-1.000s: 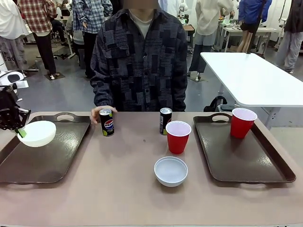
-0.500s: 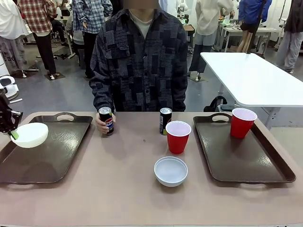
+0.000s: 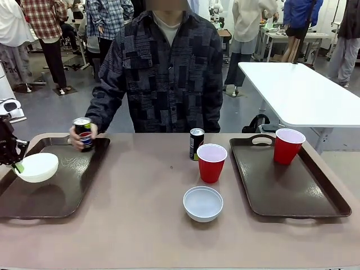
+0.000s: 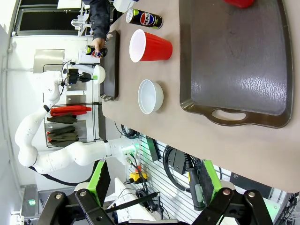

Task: Prepare tableware on both trays.
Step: Pick up a Picnic Bowl from the table and place it on a Handle tray.

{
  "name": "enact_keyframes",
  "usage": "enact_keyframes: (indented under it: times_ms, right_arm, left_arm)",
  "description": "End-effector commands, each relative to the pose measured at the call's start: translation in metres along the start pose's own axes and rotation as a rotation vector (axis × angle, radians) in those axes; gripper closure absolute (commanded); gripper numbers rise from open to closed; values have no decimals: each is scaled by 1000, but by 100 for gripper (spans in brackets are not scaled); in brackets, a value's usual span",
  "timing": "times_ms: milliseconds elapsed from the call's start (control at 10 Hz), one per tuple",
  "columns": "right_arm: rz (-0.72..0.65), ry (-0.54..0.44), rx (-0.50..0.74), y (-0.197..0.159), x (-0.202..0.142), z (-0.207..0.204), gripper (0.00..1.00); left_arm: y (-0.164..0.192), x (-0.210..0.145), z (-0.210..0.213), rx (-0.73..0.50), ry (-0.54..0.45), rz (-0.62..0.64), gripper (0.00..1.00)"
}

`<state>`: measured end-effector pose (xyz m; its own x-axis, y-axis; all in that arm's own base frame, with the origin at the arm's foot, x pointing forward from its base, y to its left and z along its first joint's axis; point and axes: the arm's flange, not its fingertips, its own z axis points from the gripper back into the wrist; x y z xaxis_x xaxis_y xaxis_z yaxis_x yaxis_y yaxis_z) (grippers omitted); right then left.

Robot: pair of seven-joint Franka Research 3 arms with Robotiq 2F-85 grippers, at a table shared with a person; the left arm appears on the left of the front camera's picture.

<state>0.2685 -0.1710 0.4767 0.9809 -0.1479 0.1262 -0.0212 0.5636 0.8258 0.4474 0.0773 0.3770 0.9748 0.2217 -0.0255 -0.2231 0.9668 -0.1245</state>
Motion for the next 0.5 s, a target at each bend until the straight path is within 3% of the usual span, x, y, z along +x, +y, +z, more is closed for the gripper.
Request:
enact_keyframes:
  times_ms: [0, 100, 200, 400]
  right_arm:
    - [6, 7, 3, -1, -1, 1, 0]
    - [6, 7, 3, -1, -1, 1, 0]
    - [6, 7, 3, -1, -1, 1, 0]
    - [6, 7, 3, -1, -1, 1, 0]
  left_arm:
    - [-9, -22, -1, 5, 20, -60, 100]
    - [-29, -84, 14, -20, 79, -283, 100]
    - [-37, -133, 27, 41, 37, -400, 100]
    - [-27, -150, 29, 26, 29, -364, 100]
